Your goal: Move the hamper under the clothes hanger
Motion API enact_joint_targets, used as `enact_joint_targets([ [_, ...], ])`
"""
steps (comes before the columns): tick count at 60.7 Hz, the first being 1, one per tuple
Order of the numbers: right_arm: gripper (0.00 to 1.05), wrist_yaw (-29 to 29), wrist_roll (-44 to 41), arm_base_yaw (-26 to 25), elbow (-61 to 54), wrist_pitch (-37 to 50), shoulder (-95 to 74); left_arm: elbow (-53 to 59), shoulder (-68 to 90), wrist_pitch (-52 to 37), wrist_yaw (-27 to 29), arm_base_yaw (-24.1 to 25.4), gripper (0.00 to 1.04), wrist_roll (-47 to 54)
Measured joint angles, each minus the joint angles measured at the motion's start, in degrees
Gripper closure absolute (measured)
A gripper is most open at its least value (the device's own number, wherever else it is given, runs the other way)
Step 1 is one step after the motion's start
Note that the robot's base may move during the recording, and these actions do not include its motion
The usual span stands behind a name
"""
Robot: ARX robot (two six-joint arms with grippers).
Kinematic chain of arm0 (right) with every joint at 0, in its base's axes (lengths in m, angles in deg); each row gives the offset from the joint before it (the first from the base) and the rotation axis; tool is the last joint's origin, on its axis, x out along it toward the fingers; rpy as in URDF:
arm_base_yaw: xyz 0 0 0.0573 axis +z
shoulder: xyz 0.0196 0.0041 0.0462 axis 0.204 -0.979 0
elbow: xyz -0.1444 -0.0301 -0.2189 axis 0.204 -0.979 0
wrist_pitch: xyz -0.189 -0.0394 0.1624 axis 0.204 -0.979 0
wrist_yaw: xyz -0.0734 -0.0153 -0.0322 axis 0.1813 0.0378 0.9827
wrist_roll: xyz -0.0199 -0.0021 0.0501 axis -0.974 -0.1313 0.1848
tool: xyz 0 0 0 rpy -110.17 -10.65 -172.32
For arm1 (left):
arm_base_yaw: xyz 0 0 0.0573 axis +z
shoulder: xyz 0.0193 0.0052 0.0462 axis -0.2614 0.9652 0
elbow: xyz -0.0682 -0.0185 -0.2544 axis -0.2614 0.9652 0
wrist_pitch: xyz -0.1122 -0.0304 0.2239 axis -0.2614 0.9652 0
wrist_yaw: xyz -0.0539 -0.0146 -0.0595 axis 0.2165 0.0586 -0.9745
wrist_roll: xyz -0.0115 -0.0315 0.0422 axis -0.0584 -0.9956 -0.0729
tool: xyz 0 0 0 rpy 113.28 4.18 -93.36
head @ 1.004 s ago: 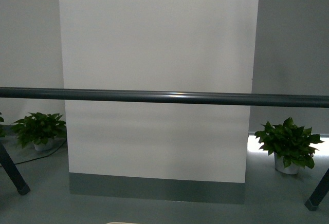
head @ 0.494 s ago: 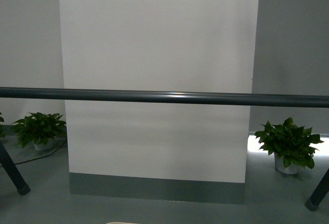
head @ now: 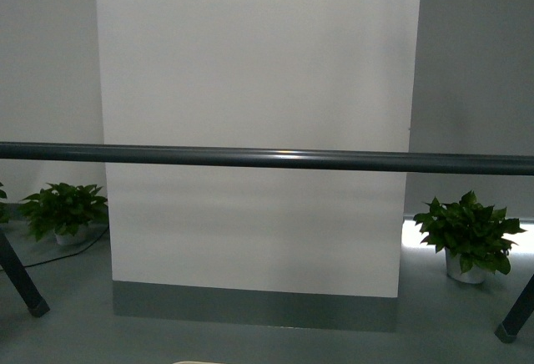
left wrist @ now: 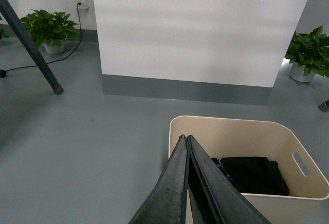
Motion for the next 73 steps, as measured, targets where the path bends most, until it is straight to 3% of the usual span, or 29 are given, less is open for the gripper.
enact_joint_targets([
  [16,1.03,0.00,0.00,0.00,0.00,0.00,0.00,0.00,-0.02,0.00,0.00,0.00,1.01,-0.04],
  [29,1.02,0.00,-0.04,0.00,0.00,0.00,0.00,0.00,-0.02,0.00,0.00,0.00,0.61,0.02],
  [52,0.46,0.00,-0.02,0.00,0.00,0.00,0.00,0.00,-0.02,0.00,0.00,0.00,0.06,0.07],
  [68,0.06,0.00,0.02,0.00,0.00,0.00,0.00,0.00,-0.02,0.00,0.00,0.00,0.07,0.09],
  [73,0.08,0.00,0.02,0.00,0.00,0.00,0.00,0.00,-0.02,0.00,0.00,0.00,0.07,0.09],
])
